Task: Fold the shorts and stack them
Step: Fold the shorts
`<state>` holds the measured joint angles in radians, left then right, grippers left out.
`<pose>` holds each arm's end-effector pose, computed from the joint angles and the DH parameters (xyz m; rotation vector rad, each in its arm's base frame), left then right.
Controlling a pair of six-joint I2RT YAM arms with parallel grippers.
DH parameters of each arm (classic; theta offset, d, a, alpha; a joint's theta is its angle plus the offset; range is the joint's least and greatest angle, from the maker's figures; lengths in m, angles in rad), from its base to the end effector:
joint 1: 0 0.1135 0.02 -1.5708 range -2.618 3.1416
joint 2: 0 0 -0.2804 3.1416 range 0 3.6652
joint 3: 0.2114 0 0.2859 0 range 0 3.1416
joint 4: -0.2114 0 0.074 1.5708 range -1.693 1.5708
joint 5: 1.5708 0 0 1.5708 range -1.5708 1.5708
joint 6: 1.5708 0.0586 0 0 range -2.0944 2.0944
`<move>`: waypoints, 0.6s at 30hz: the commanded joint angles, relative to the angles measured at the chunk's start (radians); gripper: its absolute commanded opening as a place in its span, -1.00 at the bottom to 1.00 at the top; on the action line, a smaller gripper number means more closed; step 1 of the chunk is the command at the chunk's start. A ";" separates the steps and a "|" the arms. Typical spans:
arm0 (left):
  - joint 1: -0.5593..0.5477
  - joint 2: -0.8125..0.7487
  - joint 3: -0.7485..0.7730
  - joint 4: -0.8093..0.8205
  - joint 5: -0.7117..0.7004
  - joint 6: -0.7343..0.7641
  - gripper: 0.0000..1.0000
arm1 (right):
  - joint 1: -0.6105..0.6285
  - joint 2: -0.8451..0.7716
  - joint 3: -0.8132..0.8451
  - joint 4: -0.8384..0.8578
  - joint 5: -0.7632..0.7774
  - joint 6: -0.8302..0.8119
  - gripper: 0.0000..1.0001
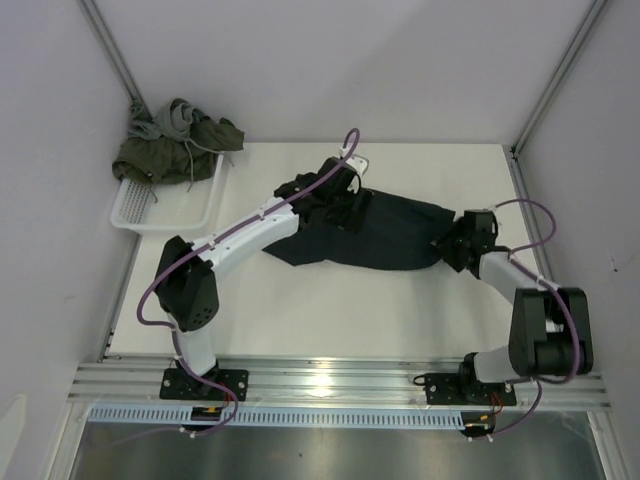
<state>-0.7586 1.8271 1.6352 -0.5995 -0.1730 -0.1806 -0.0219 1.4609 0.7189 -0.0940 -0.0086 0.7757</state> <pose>0.3477 -0.3157 0.2966 0.5921 2.2864 -0.2562 0.3247 -0.0066 0.1491 0.9430 2.2482 0.3551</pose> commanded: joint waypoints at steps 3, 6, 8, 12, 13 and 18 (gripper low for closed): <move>-0.050 -0.031 -0.014 0.055 0.032 0.039 0.90 | 0.163 -0.233 -0.094 -0.111 0.021 -0.056 0.98; -0.056 -0.023 -0.018 0.061 0.039 0.041 0.90 | 0.162 -0.328 -0.066 -0.225 -0.040 -0.125 0.99; -0.059 -0.019 -0.018 0.069 0.053 0.038 0.90 | 0.079 -0.359 -0.046 -0.262 -0.111 -0.165 0.99; -0.070 0.004 -0.002 0.098 0.090 0.026 0.90 | -0.048 -0.321 -0.006 -0.273 -0.243 -0.243 0.99; -0.074 0.024 0.005 0.105 0.102 0.021 0.91 | -0.064 -0.277 0.000 -0.259 -0.252 -0.253 0.99; -0.094 0.129 0.123 0.092 0.115 0.004 0.90 | -0.180 -0.159 -0.001 -0.099 -0.411 -0.288 0.99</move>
<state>-0.8322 1.8977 1.6772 -0.5350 -0.0910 -0.1665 -0.1585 1.2465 0.6861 -0.2787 -0.2890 0.5491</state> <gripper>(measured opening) 0.952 0.993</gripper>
